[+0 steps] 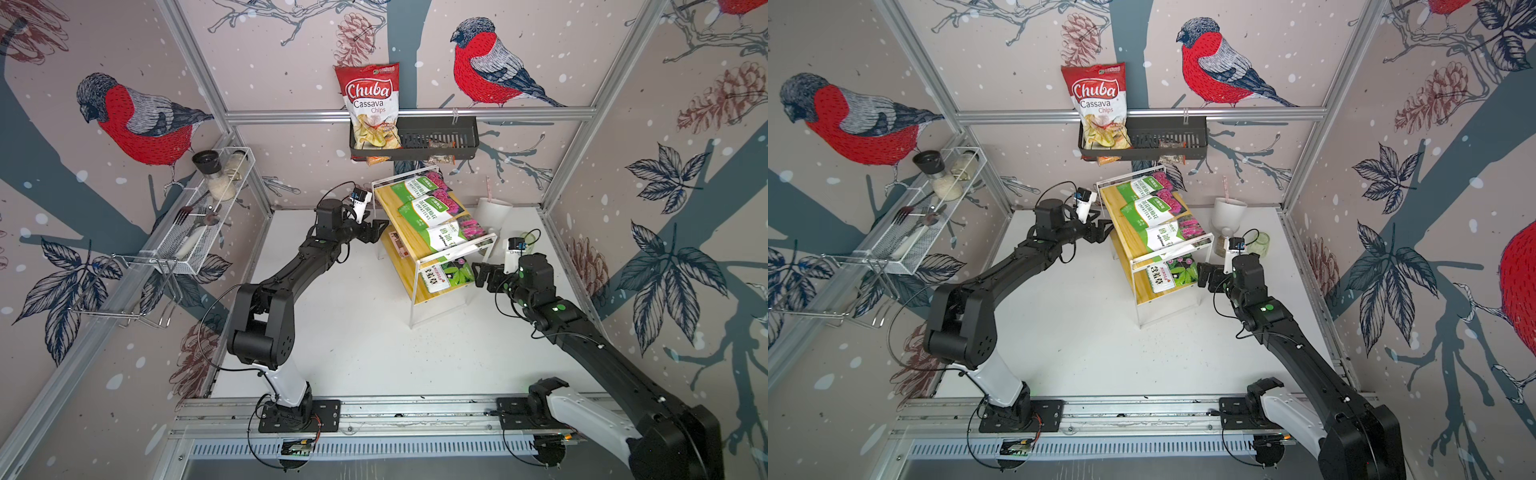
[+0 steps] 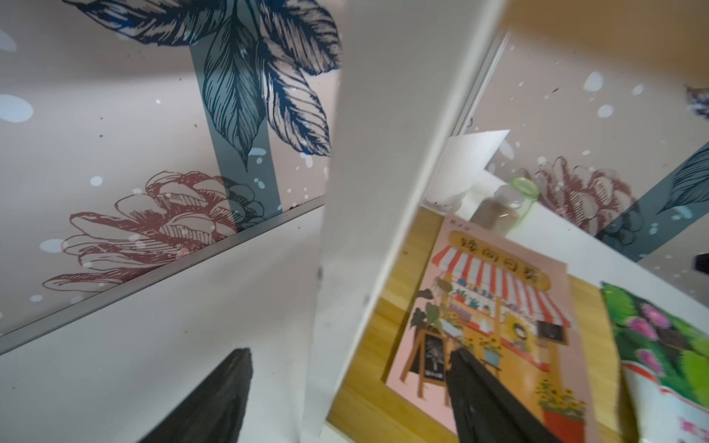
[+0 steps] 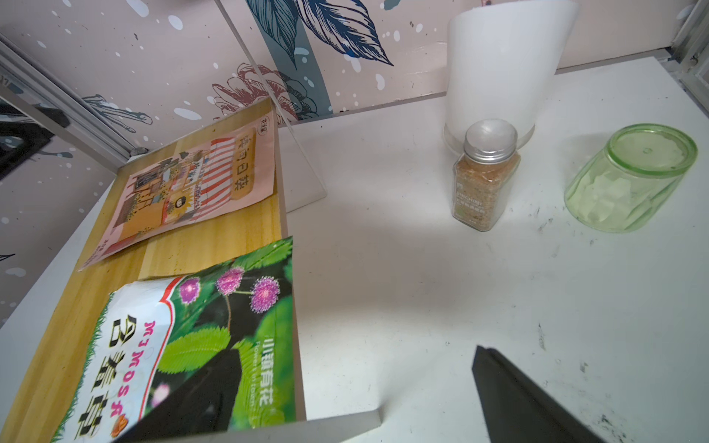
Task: Take the seed bag off the shelf
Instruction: Adjust the shelf at the center of the board.
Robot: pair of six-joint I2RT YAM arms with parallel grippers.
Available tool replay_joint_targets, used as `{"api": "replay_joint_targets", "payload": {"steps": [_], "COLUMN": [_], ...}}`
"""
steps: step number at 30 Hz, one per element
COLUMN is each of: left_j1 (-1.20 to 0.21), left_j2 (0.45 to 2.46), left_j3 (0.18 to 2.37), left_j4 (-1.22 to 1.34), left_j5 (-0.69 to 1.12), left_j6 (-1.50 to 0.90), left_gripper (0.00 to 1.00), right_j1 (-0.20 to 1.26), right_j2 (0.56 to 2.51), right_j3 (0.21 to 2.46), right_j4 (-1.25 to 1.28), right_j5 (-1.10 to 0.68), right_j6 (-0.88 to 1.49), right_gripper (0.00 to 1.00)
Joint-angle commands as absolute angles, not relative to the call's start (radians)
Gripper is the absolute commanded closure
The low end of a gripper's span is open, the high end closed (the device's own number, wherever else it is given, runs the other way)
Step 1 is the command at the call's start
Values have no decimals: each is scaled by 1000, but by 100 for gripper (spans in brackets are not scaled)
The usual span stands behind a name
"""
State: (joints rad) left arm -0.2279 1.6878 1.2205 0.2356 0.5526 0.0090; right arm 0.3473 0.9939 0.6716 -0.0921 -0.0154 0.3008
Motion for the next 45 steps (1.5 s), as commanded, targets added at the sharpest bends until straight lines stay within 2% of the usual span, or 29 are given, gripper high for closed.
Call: {"api": "replay_joint_targets", "payload": {"steps": [1, 13, 19, 23, 26, 29, 36, 41, 45], "left_j1": [-231, -236, -237, -236, -236, -236, -237, -239, -239], "left_j2": [1628, 1336, 1204, 1281, 1406, 1485, 1673, 1759, 1751], "left_j3": [1175, 914, 868, 926, 1020, 1050, 1226, 1351, 1335], "left_j4": [278, 237, 183, 188, 182, 285, 365, 298, 301], "left_j5": [618, 608, 422, 375, 429, 442, 538, 601, 625], "left_j6": [-54, -96, -72, -29, 3, 3, -89, -150, -191], "left_gripper": [17, 17, 12, 5, 5, 5, 5, 22, 25], "right_j1": [328, 251, 235, 235, 234, 232, 223, 216, 205], "right_j2": [1008, 1127, 1163, 1157, 1161, 1160, 1160, 1174, 1205], "right_j3": [679, 753, 794, 770, 763, 762, 746, 746, 756], "right_j4": [-78, -47, -75, -62, -61, -64, -70, -62, -32], "right_j5": [-13, -74, -110, -117, -122, -126, -127, -134, -141], "right_j6": [332, 299, 291, 291, 294, 297, 293, 297, 300], "right_gripper": [0, 0, 0, 0, 0, 0, 0, 0, 0]}}
